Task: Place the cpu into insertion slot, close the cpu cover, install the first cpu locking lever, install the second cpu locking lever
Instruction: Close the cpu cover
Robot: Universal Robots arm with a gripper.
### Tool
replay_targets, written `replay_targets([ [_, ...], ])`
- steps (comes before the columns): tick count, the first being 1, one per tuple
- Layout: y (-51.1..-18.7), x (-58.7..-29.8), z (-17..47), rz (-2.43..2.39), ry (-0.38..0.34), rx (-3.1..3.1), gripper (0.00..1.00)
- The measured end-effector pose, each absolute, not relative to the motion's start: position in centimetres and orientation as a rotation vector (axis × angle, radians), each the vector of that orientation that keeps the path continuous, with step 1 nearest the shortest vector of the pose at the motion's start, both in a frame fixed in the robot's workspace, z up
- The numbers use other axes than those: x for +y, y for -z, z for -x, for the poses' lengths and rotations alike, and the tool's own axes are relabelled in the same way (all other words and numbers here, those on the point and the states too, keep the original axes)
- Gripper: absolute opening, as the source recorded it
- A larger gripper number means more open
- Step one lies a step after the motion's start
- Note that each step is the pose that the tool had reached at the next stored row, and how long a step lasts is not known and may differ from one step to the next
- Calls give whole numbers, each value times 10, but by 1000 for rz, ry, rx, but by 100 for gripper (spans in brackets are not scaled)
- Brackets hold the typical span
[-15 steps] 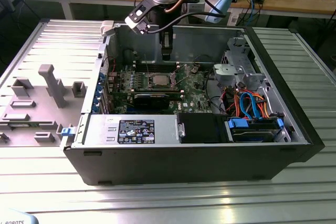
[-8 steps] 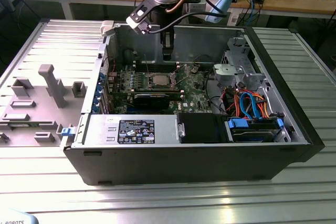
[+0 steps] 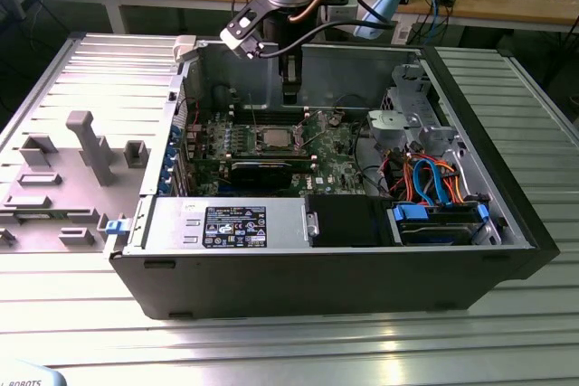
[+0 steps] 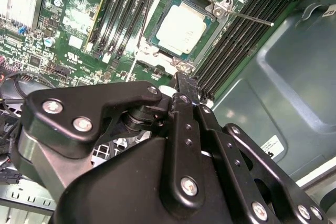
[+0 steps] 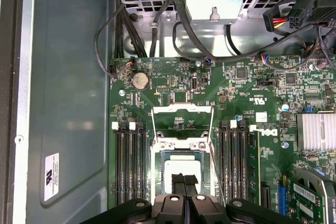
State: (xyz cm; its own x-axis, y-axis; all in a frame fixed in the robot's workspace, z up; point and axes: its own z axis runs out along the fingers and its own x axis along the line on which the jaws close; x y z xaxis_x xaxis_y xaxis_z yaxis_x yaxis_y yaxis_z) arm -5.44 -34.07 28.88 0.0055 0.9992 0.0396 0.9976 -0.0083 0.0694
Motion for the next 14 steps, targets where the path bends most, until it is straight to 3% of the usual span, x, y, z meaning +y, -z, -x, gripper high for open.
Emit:
replay_targets([
  [14, -289, -341, 49, -2218, -109, 2202, 11],
])
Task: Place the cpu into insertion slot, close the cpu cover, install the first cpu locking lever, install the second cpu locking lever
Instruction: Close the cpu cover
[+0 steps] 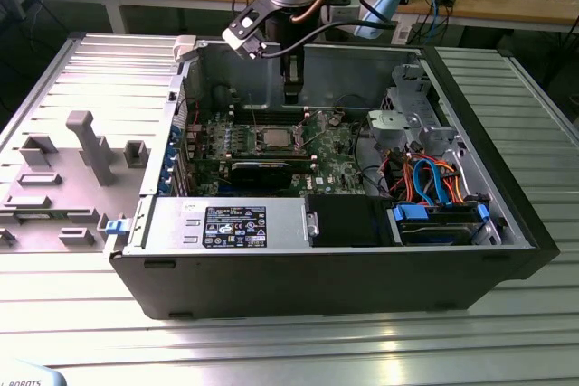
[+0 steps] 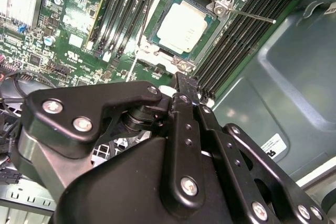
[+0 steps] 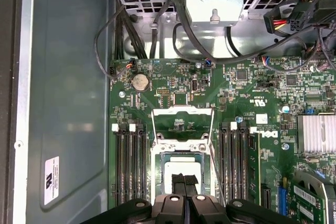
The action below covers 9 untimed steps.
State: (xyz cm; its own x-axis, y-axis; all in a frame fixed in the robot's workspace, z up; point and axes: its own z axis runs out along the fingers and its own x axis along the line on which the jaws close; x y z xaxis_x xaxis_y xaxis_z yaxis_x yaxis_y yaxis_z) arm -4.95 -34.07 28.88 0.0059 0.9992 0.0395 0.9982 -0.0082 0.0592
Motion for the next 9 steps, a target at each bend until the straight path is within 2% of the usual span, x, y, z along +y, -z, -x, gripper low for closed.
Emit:
replay_targets([
  [9, -289, -341, 47, -2221, -103, 2205, 11],
])
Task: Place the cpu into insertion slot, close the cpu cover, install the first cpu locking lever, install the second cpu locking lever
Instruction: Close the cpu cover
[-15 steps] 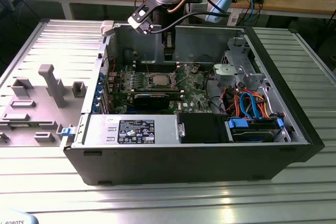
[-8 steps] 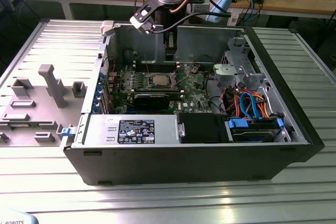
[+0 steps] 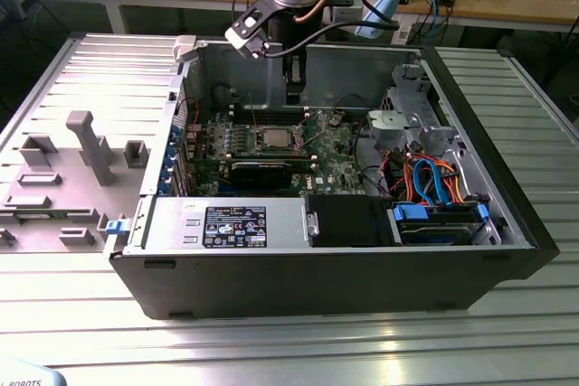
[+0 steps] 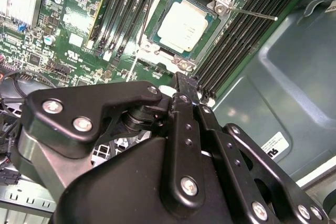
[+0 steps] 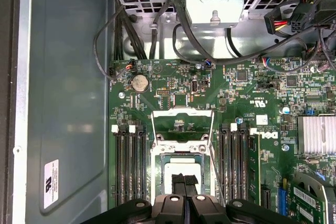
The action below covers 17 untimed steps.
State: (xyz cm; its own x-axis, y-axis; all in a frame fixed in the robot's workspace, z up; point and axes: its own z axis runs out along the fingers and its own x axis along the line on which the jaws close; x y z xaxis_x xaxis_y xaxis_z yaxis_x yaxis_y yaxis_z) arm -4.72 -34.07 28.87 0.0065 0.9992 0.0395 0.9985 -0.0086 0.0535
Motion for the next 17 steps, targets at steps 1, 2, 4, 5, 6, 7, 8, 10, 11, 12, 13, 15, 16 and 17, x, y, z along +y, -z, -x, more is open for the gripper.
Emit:
replay_targets([
  [1, -289, -341, 47, -2221, -103, 2205, 11],
  [2, -289, -341, 47, -2222, -103, 2205, 11],
  [4, -289, -341, 46, -2222, -102, 2205, 11],
  [5, -289, -341, 45, -2223, -100, 2206, 11],
  [6, -289, -341, 45, -2223, -99, 2207, 11],
  [7, -289, -341, 45, -2224, -99, 2207, 11],
  [8, -289, -341, 45, -2224, -99, 2207, 11],
  [10, -289, -341, 45, -2224, -99, 2207, 11],
  [11, -289, -341, 45, -2224, -99, 2207, 11],
  [12, -289, -341, 45, -2224, -99, 2207, 11],
  [13, -289, -341, 44, -2224, -98, 2207, 11],
  [15, -289, -341, 44, -2224, -98, 2207, 11],
  [16, -289, -341, 43, -2224, -98, 2207, 11],
  [17, -289, -341, 43, -2224, -98, 2207, 11],
])
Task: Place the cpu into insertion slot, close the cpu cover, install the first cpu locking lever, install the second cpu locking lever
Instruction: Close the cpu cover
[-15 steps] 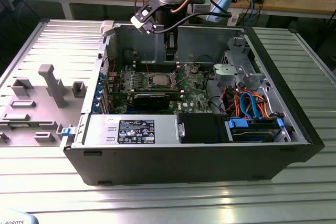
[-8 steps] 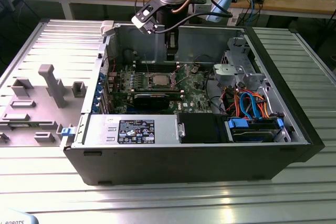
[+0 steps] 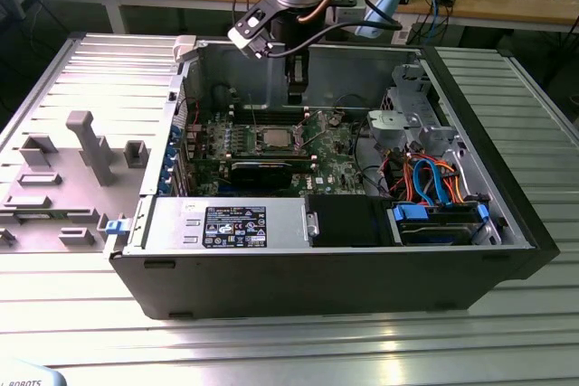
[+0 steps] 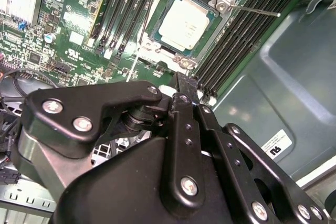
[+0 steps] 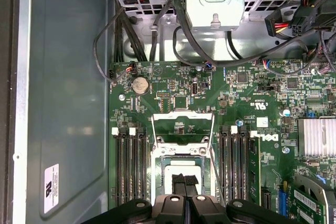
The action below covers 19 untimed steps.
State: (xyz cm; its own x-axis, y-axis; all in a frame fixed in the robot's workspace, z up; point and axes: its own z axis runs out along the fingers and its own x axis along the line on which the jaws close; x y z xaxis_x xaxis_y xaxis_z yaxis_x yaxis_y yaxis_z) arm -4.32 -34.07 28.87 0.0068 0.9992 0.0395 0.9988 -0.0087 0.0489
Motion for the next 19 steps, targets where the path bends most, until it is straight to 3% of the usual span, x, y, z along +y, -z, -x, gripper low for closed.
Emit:
replay_targets([
  [19, -289, -341, 28, -2225, -96, 2208, 11],
])
